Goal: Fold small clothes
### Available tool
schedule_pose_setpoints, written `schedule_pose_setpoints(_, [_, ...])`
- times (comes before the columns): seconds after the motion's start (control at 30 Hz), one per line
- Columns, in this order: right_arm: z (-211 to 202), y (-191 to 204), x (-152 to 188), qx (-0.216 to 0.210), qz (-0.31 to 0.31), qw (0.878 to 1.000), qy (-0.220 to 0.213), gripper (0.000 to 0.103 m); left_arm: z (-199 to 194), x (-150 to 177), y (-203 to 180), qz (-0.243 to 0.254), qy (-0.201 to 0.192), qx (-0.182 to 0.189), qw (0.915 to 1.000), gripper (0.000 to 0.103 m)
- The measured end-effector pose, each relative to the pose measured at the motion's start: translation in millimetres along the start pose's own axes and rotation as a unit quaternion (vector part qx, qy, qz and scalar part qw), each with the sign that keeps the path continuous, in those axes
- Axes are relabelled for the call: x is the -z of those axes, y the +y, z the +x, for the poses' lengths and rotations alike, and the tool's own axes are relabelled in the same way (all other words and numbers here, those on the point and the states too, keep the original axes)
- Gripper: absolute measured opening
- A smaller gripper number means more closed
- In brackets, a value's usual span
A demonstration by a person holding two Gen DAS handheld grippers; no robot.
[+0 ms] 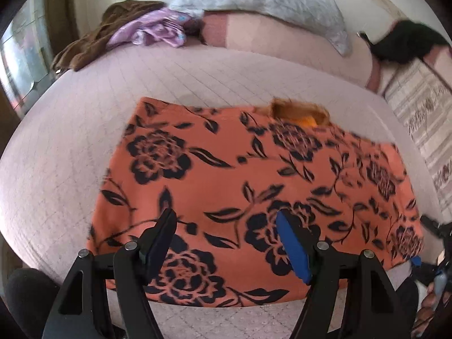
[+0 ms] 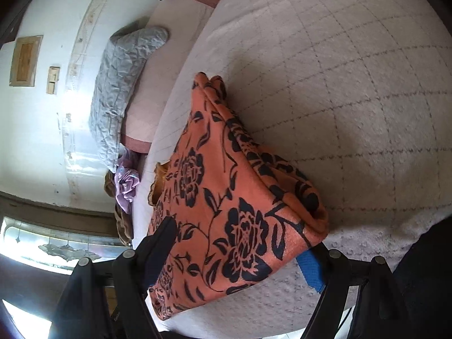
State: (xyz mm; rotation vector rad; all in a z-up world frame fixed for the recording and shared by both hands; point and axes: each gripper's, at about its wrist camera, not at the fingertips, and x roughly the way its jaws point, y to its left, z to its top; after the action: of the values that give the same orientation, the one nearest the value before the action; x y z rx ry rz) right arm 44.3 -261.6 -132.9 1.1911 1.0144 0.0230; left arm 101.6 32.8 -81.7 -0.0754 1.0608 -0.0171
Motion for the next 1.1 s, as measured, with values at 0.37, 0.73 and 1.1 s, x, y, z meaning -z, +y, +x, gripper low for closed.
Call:
schedule_pose_setpoints(0.37, [6,14,-2,0.031,-0.068,0.997,-0.009,0.016,8,5,-30,0.052,-0.002,-0.023,0.9984,0.074])
schedule_pose_setpoints(0.73, [6,2,-4,0.01,-0.034,0.999,-0.007,0.068,7,4,-61,0.073,-0.015,0.003,0.9972,0.074])
schedule_pose_setpoints(1.1, [-2,55,14,0.126,-0.205,0.97,-0.039,0.013,35,13,-78,0.113,0.0,-0.034,0.9931,0.078])
